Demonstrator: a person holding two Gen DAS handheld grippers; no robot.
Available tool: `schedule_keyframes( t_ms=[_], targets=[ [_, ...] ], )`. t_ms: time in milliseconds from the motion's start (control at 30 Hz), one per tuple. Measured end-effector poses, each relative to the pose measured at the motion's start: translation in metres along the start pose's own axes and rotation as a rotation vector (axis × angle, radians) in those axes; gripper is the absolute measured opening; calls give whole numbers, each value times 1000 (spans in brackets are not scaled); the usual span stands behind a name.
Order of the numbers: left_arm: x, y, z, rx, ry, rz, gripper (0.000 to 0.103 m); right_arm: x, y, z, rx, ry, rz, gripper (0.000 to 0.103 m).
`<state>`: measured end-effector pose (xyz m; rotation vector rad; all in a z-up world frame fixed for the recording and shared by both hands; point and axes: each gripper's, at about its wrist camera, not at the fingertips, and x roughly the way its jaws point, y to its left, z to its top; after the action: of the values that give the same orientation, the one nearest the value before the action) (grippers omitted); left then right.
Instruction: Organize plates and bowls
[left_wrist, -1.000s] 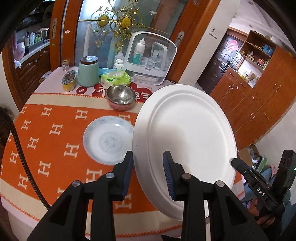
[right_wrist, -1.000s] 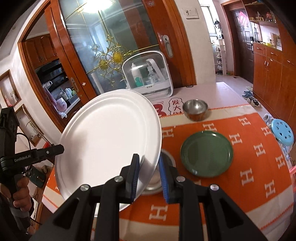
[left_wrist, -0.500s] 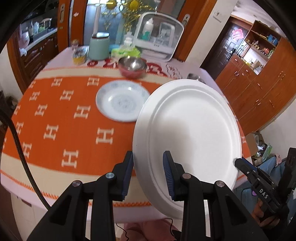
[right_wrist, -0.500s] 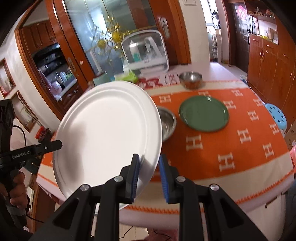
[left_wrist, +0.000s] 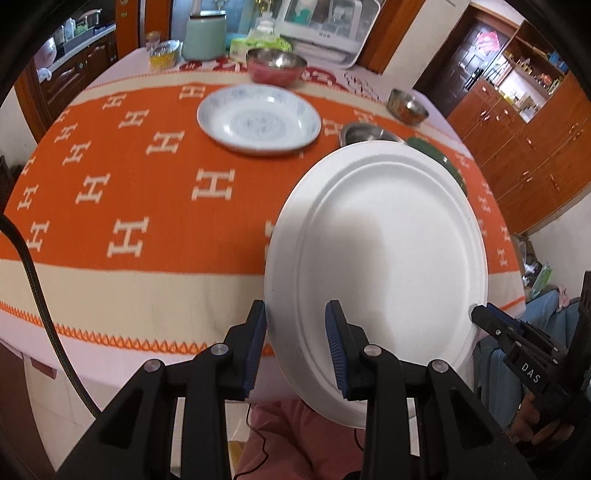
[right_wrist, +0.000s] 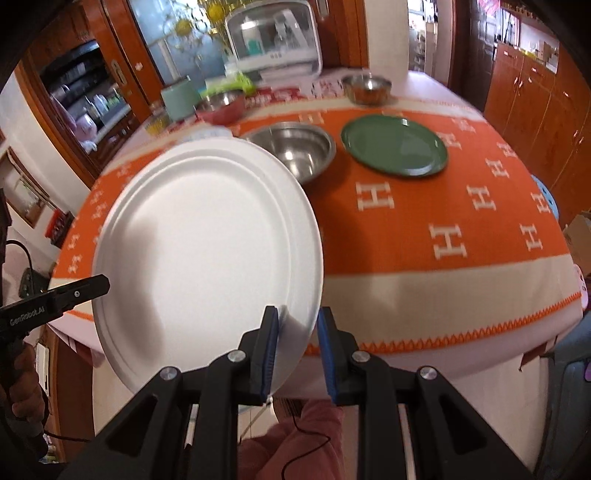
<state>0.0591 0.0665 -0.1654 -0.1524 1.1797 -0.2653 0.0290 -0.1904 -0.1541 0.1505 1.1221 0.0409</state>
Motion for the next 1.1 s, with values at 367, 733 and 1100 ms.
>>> schedule_keyframes(
  t_ms=[367,733,1100],
  targets=[
    [30,2,-17,1,75,38,30,30,-4,-11,-2,102,-24,23],
    [63,-19,-13,12,119,74,30,54,-31,-5,50,153,-23,24],
    [80,-49,4,-29,128,147,31,66,-53,20,-5,153,0,24]
  ],
)
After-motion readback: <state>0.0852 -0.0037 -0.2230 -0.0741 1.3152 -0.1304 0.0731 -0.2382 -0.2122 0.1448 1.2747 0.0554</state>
